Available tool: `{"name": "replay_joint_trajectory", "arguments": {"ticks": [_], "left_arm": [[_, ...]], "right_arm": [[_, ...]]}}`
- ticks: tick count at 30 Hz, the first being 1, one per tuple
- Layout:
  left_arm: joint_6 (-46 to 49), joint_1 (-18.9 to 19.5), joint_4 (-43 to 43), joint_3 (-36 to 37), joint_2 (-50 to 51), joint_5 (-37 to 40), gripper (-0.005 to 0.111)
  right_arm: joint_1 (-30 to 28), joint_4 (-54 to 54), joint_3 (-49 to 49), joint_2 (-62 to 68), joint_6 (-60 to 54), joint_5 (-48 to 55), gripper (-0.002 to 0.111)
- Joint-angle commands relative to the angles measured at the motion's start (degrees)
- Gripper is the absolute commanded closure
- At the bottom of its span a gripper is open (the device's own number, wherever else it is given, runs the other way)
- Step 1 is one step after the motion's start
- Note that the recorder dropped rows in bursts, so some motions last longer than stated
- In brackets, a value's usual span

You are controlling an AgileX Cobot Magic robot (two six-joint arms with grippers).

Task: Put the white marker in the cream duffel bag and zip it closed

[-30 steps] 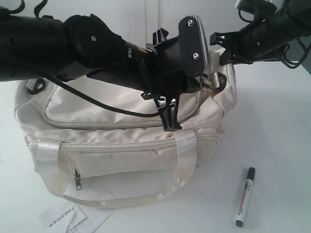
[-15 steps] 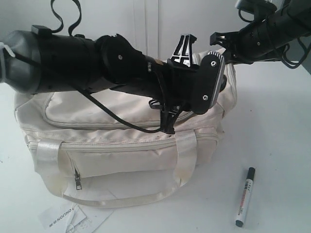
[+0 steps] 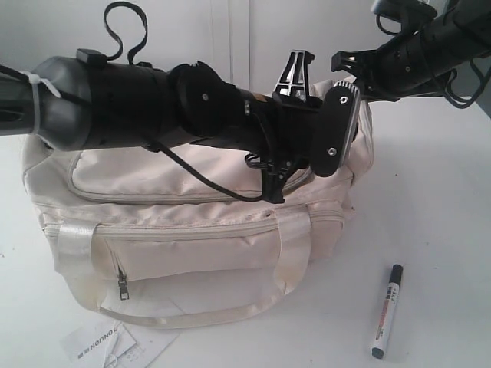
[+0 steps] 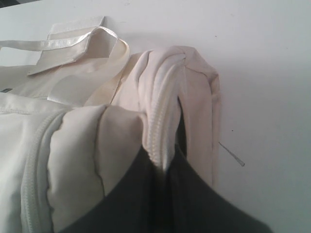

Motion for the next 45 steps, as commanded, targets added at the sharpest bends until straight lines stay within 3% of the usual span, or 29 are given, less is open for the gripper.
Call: {"name": "replay_joint_trajectory", "arguments": {"ticks": [1,9,18,26,33,35,40,45], "left_arm": [[-0.02,-0.96,-0.75,-2.52,2.02,1.03,0.064],[5.78,-0.96,-0.58,-2.91,4.05,1.06,0.064],[5.92,-0.96,2.92,-3.01,6.25,-7.02,0.064],[5.92,-0.34,6.78,-3.01,8.06,-8.51,0.064],[5.71,-0.32,6.54,-8.07,11.28,-8.15,0.064],[5.71,-0.09,6.54,-8.45,11.4,-6.48,0.069],[5.71,0.26,6.65,-8.47,11.4,-4.73,0.107],[5.28,0.26,6.43,-8.47,10.73,-4.42,0.107]], "right_arm": [[-0.08,0.11,-0.14,0.01,-0.04,-0.99,0.108],[-0.08,0.11,-0.14,0.01,-0.04,-0.99,0.108],[-0.08,0.11,-0.14,0.01,-0.04,-0.99,0.108],[-0.08,0.11,-0.14,0.01,-0.04,-0.99,0.108],[-0.08,0.11,-0.14,0.01,-0.04,-0.99,0.108],[-0.08,0.11,-0.14,0.01,-0.04,-0.99,0.108],[-0.08,0.11,-0.14,0.01,-0.04,-0.99,0.108],[-0.08,0.11,-0.14,0.01,-0.04,-0.99,0.108]]}}
